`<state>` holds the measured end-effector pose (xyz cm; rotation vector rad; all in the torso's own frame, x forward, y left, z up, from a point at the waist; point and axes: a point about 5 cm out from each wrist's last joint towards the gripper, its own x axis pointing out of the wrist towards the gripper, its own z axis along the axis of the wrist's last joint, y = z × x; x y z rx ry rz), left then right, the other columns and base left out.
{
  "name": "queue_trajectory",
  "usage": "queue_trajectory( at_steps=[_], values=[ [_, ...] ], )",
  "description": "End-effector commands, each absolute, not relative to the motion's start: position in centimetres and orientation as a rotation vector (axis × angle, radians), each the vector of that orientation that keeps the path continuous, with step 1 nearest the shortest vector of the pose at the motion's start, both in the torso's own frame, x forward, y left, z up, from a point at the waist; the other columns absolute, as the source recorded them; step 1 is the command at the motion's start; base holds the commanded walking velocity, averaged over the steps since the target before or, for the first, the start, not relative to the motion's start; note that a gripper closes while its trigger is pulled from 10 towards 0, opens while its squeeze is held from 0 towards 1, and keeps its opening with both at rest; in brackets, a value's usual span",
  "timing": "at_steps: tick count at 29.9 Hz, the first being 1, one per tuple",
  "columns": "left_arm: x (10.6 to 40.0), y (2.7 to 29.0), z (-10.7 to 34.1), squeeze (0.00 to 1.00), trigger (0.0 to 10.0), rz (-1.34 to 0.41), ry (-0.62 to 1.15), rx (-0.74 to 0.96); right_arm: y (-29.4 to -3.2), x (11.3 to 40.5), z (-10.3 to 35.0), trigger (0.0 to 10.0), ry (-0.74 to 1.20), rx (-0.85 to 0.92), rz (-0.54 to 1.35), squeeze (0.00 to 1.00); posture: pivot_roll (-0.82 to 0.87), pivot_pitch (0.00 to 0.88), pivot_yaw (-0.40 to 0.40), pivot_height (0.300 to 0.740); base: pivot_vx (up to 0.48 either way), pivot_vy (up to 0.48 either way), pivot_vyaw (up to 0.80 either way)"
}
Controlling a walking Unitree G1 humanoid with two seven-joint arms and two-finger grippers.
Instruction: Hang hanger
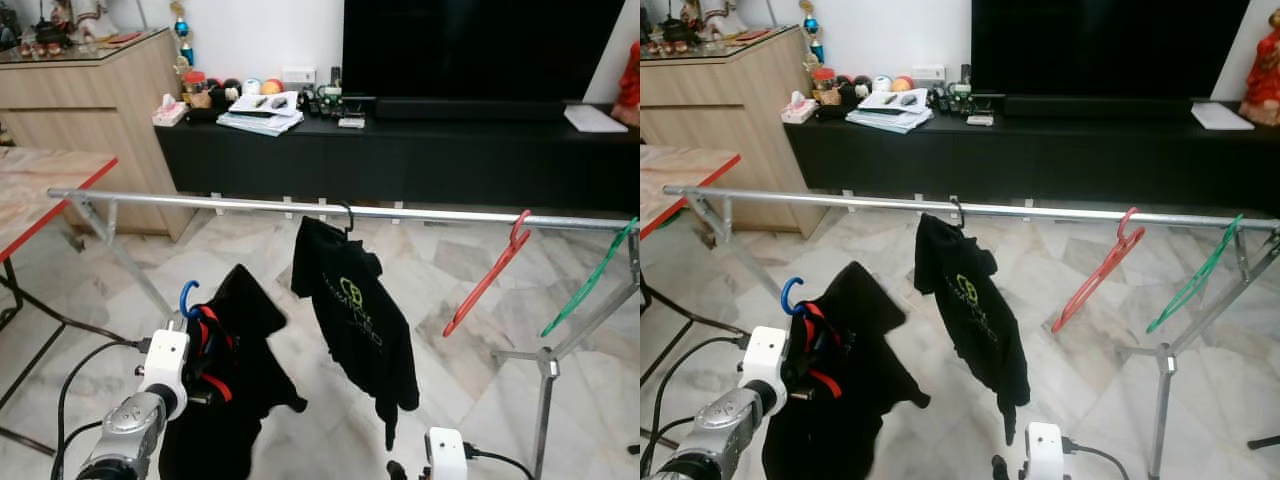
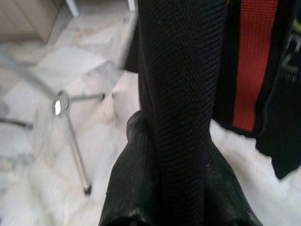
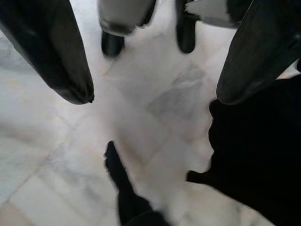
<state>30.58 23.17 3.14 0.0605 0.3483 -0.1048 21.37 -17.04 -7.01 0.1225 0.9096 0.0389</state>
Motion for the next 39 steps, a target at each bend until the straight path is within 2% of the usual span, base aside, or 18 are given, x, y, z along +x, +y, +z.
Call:
queue_trajectory(
  at_steps=[1, 12, 24, 30, 39],
  values=[
    [31.1, 23.1, 3.7, 0.0, 10.0, -0.098, 0.334, 0.076, -17.4, 21.2, -7.1, 10.0, 0.92, 0.114, 0.033, 0.0, -0.02, 0.0, 0.059, 0.74, 0.352, 0.0, 0.0],
    [31.9, 23.1, 4.4, 0.0, 10.0, -0.107, 0.335, 0.094, -17.2, 21.2, -7.1, 10.0, 0.923, 0.119, 0.052, 0.0, -0.02, 0.0, 0.062, 0.74, 0.335, 0.0, 0.0],
    [33.5, 20.1, 5.7, 0.0, 10.0, -0.349, 0.357, 0.142, -17.1, 21.1, -7.2, 10.0, 0.931, 0.115, 0.069, 0.0, -0.03, 0.0, 0.061, 0.74, 0.0, 0.0, 0.0],
    [34.4, 18.7, 6.5, 0.0, 10.0, -0.438, 0.37, 0.233, -17.1, 21.1, -7.1, 10.0, 0.932, 0.108, 0.08, 0.0, -0.03, 0.0, 0.053, 0.74, 0.0, 0.0, 0.0],
    [36.2, 17.6, 8.4, 0.0, 10.0, -0.392, 0.354, 0.284, -17.3, 21.0, -7.2, 10.0, 0.934, 0.097, 0.083, 0.0, -0.04, 0.0, 0.047, 0.74, 0.0, 0.0, 0.0]
  ],
)
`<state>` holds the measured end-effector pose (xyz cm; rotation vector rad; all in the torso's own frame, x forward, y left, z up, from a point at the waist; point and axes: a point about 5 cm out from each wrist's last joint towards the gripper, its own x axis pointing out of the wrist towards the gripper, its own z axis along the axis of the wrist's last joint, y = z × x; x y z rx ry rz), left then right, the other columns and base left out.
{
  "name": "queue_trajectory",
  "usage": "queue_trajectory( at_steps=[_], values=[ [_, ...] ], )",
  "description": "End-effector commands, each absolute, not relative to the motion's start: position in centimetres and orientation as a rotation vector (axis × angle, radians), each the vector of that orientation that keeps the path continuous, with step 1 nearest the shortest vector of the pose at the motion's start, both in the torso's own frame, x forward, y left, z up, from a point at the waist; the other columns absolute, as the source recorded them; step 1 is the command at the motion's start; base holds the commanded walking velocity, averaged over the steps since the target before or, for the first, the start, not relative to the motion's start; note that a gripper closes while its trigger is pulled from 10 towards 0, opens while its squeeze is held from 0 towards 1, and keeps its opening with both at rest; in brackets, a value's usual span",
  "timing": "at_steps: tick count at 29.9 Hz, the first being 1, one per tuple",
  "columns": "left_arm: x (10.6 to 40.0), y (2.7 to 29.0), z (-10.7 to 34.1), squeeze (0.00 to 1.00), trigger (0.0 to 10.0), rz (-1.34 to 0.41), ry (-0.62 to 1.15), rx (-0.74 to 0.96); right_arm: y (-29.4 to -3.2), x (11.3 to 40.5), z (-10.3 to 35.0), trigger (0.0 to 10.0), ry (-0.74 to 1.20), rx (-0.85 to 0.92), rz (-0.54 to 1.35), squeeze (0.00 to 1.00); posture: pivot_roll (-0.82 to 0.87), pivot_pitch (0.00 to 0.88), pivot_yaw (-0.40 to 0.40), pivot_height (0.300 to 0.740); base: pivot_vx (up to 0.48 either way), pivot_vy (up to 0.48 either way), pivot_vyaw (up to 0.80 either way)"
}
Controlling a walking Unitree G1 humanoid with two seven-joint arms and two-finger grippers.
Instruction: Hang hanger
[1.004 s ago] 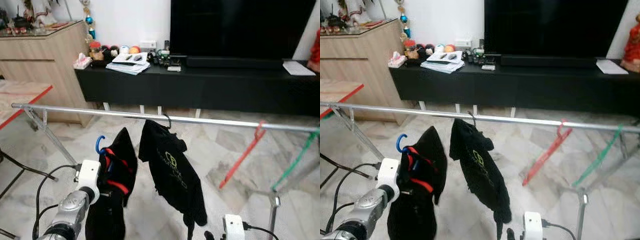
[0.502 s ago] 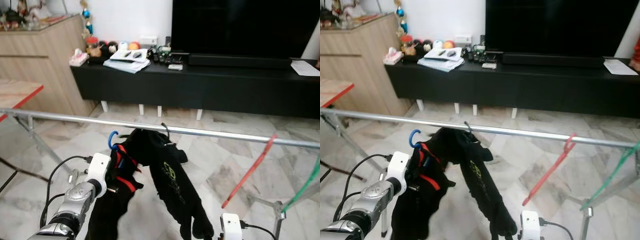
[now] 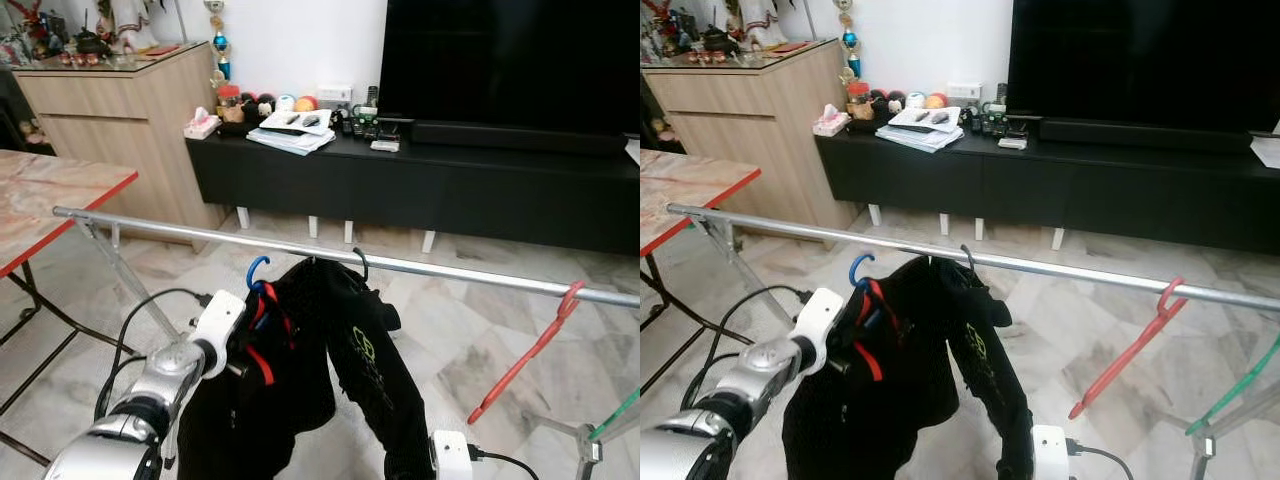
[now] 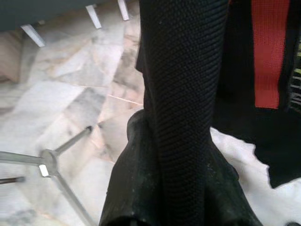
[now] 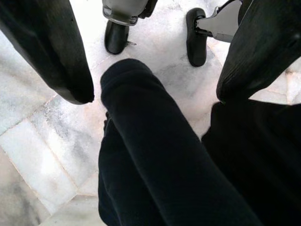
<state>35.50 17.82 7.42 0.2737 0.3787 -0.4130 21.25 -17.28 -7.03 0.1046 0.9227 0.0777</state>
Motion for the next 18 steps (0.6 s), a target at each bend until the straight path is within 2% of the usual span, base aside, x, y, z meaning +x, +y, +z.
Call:
queue_trajectory(
  at_steps=[1, 4, 9, 15, 18],
  values=[
    [36.2, 17.6, 8.4, 0.0, 10.0, -0.392, 0.354, 0.284, -17.3, 21.0, -7.2, 10.0, 0.934, 0.097, 0.083, 0.0, -0.04, 0.0, 0.047, 0.74, 0.0, 0.0, 0.0],
    [36.6, 17.2, 8.7, 0.0, 10.0, -0.371, 0.346, 0.277, -17.4, 21.0, -7.2, 10.0, 0.936, 0.094, 0.084, 0.0, -0.05, 0.0, 0.044, 0.74, 0.0, 0.0, 0.0],
    [36.4, 17.1, 8.7, 0.0, 10.0, -0.327, 0.293, 0.171, -17.5, 20.8, -7.2, 10.0, 0.937, 0.088, 0.081, 0.0, -0.07, 0.0, 0.05, 0.74, 0.0, 0.0, 0.0],
    [34.2, 19.0, 6.2, 0.0, 10.0, -0.262, 0.277, 0.086, -17.6, 20.8, -7.3, 10.0, 0.941, 0.08, 0.081, 0.0, -0.05, 0.0, 0.042, 0.74, 0.0, 0.0, 0.0],
    [33.6, 19.5, 5.7, 0.0, 10.0, -0.244, 0.286, 0.092, -17.5, 20.7, -7.3, 10.0, 0.943, 0.078, 0.08, 0.0, -0.04, 0.0, 0.043, 0.74, 0.0, 0.437, 0.0]
  ],
)
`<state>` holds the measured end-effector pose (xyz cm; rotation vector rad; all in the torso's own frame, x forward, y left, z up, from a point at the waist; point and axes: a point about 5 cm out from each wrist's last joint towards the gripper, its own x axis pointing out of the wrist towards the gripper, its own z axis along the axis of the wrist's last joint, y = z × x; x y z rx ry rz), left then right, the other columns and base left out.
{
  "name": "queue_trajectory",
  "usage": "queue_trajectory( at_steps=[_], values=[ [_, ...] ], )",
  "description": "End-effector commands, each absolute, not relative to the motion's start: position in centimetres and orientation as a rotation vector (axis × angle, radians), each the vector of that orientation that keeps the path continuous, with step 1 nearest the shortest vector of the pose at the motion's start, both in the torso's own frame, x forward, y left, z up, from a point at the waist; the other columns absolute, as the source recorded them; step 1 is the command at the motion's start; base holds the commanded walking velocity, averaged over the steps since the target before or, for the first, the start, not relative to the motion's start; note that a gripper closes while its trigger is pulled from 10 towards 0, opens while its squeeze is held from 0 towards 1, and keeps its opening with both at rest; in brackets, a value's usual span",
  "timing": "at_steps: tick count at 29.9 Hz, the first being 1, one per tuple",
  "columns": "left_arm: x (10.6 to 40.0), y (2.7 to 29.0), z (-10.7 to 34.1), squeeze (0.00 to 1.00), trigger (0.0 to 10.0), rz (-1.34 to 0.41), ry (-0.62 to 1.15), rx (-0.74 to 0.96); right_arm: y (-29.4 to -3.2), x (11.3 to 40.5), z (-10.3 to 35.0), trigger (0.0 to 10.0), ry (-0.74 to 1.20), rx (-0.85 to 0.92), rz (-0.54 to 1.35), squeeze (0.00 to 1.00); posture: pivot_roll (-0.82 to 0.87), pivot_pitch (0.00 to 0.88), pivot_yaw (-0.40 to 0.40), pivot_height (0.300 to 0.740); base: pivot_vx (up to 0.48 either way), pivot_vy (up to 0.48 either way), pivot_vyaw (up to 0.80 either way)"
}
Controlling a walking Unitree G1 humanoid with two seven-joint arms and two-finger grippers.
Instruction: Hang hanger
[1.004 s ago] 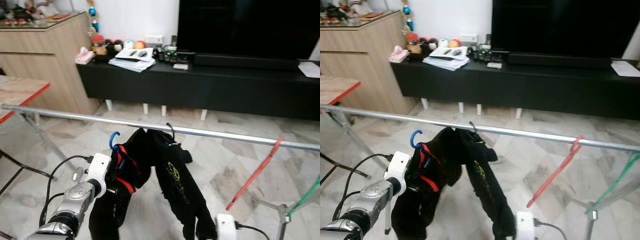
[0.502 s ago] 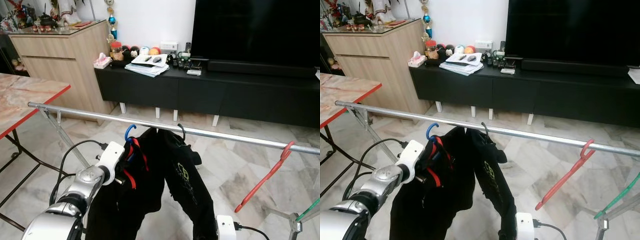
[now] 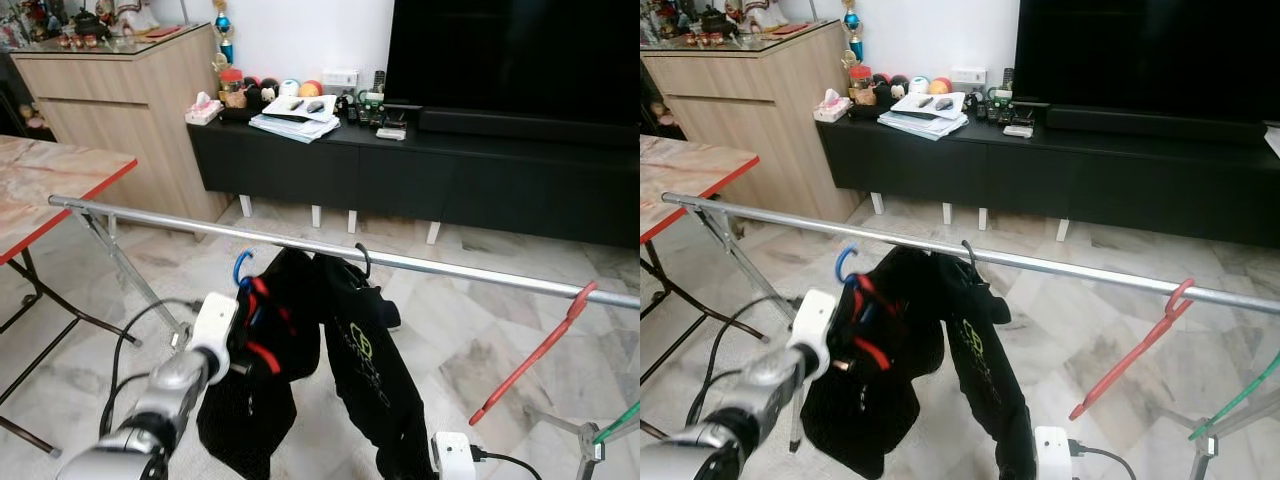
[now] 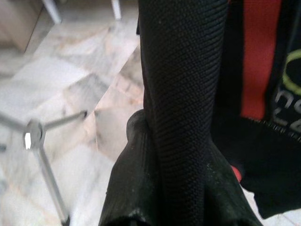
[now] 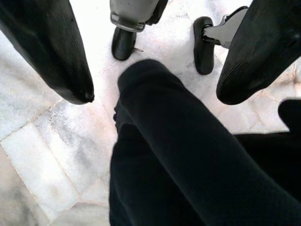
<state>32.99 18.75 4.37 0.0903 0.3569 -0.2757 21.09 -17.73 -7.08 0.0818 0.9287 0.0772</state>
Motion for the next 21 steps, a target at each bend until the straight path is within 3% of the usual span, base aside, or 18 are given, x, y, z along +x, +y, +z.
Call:
queue_trajectory(
  at_steps=[1, 11, 16, 21],
  values=[
    [33.5, 19.6, 5.5, 0.0, 10.0, -0.243, 0.29, 0.097, -17.5, 20.7, -7.3, 10.0, 0.943, 0.078, 0.08, 0.0, -0.04, 0.0, 0.042, 0.74, 0.0, 0.48, 0.0],
    [33.7, 18.7, 5.8, 0.0, 10.0, -0.282, 0.262, 0.086, -17.6, 20.8, -7.3, 10.0, 0.929, 0.079, 0.031, 0.0, -0.04, 0.0, 0.049, 0.74, 0.0, 0.474, 0.0],
    [33.7, 18.2, 5.8, 0.0, 10.0, -0.313, 0.258, 0.103, -17.7, 20.7, -7.4, 10.0, 0.931, 0.089, -0.003, 0.0, -0.04, 0.0, 0.051, 0.74, 0.0, 0.0, 0.0],
    [33.3, 17.8, 5.4, 0.0, 10.0, -0.344, 0.261, 0.091, -17.8, 20.4, -7.5, 10.0, 0.948, 0.098, -0.03, 0.0, -0.04, 0.0, 0.05, 0.74, 0.0, 0.0, -0.7]
  ],
)
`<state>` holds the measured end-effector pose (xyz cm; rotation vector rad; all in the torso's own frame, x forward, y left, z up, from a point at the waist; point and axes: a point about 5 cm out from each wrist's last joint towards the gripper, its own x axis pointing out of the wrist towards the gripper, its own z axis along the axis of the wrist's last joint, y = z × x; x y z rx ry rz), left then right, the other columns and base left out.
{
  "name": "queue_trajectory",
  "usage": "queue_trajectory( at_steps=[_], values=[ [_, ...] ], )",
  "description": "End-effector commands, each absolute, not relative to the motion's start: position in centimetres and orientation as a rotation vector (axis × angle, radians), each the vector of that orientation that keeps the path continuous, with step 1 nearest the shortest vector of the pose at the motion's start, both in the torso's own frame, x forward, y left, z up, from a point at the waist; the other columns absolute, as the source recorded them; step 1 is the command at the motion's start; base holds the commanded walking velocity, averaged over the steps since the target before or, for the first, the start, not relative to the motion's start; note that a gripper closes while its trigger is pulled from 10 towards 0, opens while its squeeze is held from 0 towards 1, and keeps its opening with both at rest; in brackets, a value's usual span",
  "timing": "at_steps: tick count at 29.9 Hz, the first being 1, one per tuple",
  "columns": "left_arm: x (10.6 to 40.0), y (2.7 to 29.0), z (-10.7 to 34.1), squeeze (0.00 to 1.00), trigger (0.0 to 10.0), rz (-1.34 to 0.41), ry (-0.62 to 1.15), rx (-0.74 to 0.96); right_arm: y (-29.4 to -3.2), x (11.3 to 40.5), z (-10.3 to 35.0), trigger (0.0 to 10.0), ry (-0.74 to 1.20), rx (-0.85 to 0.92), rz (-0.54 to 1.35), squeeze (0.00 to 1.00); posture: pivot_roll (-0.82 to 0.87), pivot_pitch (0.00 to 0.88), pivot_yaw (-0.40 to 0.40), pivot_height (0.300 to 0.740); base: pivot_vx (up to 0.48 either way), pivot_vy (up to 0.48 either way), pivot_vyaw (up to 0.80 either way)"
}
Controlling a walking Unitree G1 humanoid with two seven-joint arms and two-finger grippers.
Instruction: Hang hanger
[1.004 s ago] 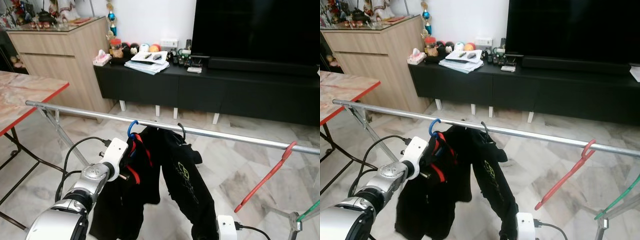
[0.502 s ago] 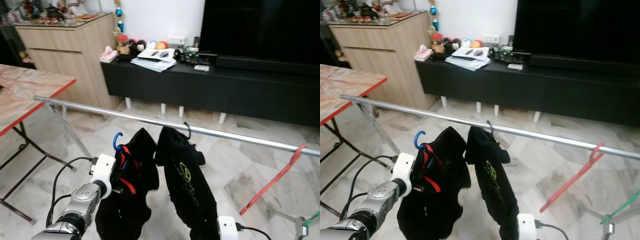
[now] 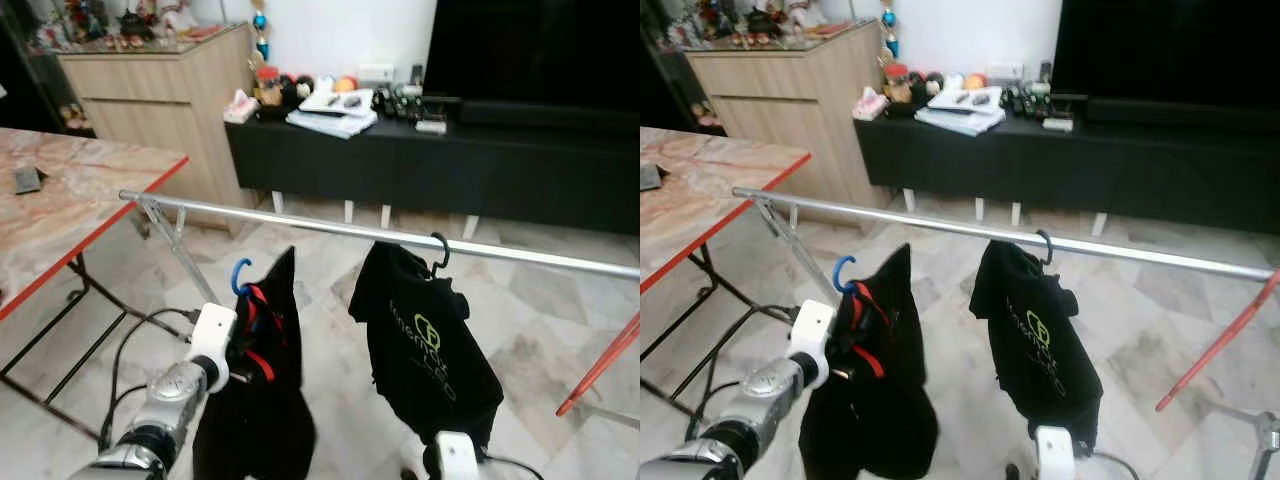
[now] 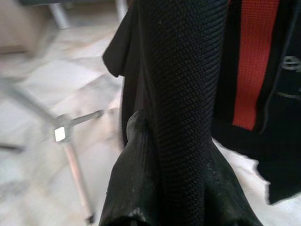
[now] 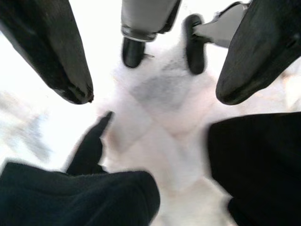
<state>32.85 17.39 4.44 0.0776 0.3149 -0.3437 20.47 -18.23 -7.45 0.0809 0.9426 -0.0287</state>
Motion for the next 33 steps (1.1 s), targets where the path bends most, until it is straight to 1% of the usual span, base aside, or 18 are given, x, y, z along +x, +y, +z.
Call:
queue_trajectory(
  at_steps=[1, 16, 33],
  values=[
    [33.23, 17.74, 5.35, 0.0, 10.0, -0.349, 0.262, 0.09, -17.75, 20.42, -7.53, 10.0, 0.947, 0.094, -0.027, 0.0, -0.04, 0.0, 0.05, 0.74, 0.0, 0.0, -0.76],
    [33.18, 17.61, 5.31, 0.0, 10.0, -0.363, 0.264, 0.093, -17.59, 20.35, -7.58, 10.0, 0.951, 0.099, -0.012, 0.0, -0.03, 0.0, 0.056, 0.74, 0.0, 0.0, -0.77],
    [33.93, 17.41, 6.04, 0.0, 10.0, -0.339, 0.257, 0.104, -17.41, 20.53, -7.46, 10.0, 0.934, 0.11, 0.015, 0.0, -0.03, 0.0, 0.058, 0.74, 0.015, 0.0, 0.0]
  ],
)
